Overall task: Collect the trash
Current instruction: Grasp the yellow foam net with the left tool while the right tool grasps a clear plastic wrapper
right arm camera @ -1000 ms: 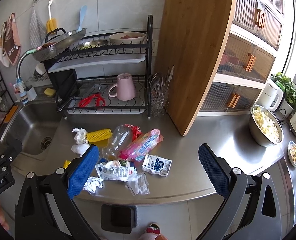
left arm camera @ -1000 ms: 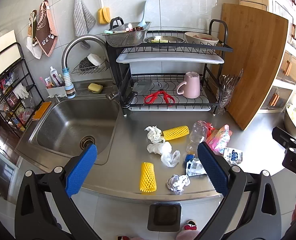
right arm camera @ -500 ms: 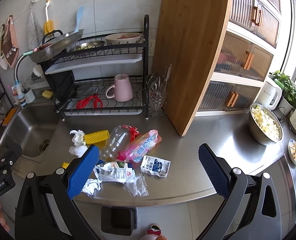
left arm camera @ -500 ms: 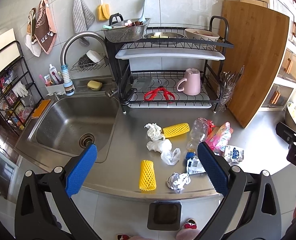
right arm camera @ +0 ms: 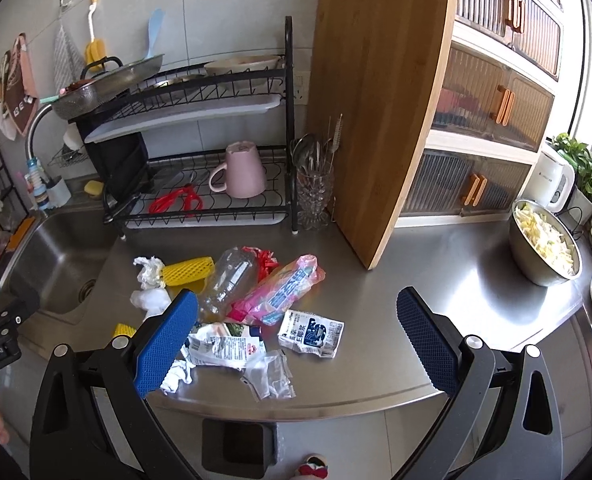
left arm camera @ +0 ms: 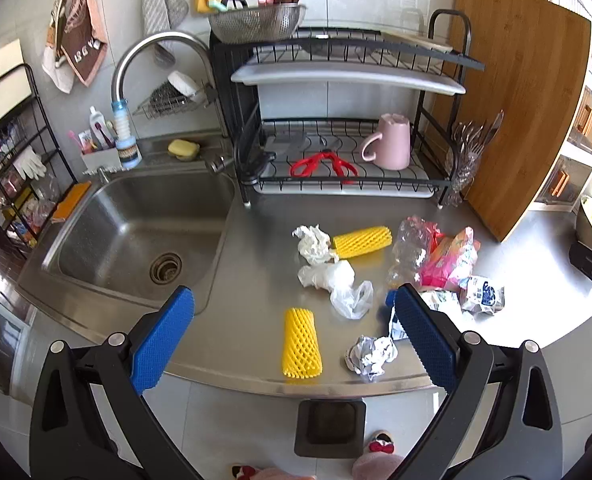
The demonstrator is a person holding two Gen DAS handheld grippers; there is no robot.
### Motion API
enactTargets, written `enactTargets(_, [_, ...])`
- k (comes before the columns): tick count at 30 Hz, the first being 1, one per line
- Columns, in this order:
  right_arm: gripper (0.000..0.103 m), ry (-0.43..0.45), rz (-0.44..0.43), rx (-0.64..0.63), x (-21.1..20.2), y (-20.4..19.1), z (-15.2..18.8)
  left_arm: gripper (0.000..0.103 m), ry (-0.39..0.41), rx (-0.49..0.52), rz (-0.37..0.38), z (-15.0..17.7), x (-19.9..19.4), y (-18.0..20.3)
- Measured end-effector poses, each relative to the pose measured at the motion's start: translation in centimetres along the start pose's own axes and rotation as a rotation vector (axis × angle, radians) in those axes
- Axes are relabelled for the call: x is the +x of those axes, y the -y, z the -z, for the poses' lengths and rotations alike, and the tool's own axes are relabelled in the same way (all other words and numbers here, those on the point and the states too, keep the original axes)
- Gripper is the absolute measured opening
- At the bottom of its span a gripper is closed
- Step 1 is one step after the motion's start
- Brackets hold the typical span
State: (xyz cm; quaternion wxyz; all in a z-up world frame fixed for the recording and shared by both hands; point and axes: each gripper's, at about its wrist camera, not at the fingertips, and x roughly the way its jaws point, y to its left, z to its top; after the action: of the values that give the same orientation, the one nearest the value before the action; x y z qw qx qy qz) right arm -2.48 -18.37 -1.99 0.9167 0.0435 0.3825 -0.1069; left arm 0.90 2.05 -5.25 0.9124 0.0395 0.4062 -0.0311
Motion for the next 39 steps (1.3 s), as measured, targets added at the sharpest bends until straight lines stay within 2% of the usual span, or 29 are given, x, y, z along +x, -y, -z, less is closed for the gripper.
enactTargets(7, [0.099, -0.182, -0.099, 0.053, 6.4, -0.5, 4.4, 0.092, -0.120, 0.045, 0.018, 3.2, 5.9, -0.2])
enactTargets(8, [0.094, -0.192, -0.108, 0.062, 7.2, -0.5, 5.1, 0.092, -0.123, 0.052, 0.027, 3.7, 6.7, -0.2])
enactTargets(9, [0.084, -0.195, -0.123, 0.077, 7.9, -0.5, 6.0, 0.092, -0.129, 0.062, 0.021, 4.2, 7.5, -0.2])
enactTargets(11, [0.078, -0.216, -0.145, 0.104, 9.5, -0.3, 7.6, 0.084, -0.141, 0.083, 0.006, 4.8, 9.2, 0.0])
enactTargets(13, [0.074, -0.236, -0.148, 0.101, 10.8, -0.4, 8.9, 0.081, -0.151, 0.086, -0.001, 5.6, 11.0, -0.2])
enactTargets(15, [0.067, -0.235, -0.158, 0.081, 11.9, -0.8, 9.9, 0.073, -0.176, 0.059, 0.026, 6.3, 12.9, -0.8])
enactTargets(17, [0.065, -0.218, -0.164, 0.058, 12.7, -1.0, 10.6, 0.064, -0.196, 0.030, 0.040, 6.8, 14.6, -1.4])
enactTargets(19, [0.065, -0.213, -0.175, 0.045, 13.4, -1.3, 11.0, 0.064, -0.201, 0.024, 0.037, 7.2, 15.9, -1.6])
enactTargets(23, [0.065, -0.266, -0.217, 0.060, 15.2, -1.6, 11.4, 0.064, -0.219, 0.031, 0.054, 7.6, 17.2, -1.3])
enactTargets(24, [0.062, -0.273, -0.218, 0.056, 15.6, -1.7, 11.5, 0.063, -0.224, 0.035, 0.055, 7.7, 17.4, -1.3])
enactTargets(26, [0.054, -0.286, -0.229, 0.051, 16.1, -2.1, 11.6, 0.052, -0.244, 0.032, 0.067, 7.9, 18.1, -1.3])
enactTargets(30, [0.045, -0.280, -0.247, 0.043, 16.3, -2.3, 11.7, 0.045, -0.247, 0.019, 0.082, 8.1, 18.2, -1.2])
enactTargets(32, [0.041, -0.287, -0.260, 0.018, 16.3, -2.4, 12.0, 0.031, -0.245, 0.022, 0.083, 8.1, 18.1, -1.0])
enactTargets(34, [0.035, -0.291, -0.266, -0.022, 16.3, -2.4, 12.4, 0.022, -0.239, 0.030, 0.069, 8.3, 17.8, -0.5])
enactTargets(35, [0.026, -0.290, -0.266, -0.046, 16.3, -2.5, 12.6, 0.016, -0.238, 0.035, 0.058, 8.3, 17.7, -0.3])
enactTargets(36, [0.017, -0.289, -0.264, -0.067, 16.2, -2.5, 12.7, 0.014, -0.236, 0.035, 0.048, 8.3, 17.6, -0.2])
enactTargets(39, [0.014, -0.308, -0.294, -0.053, 16.1, -1.9, 12.5, 0.010, -0.239, 0.008, 0.045, 8.1, 17.4, -0.3])
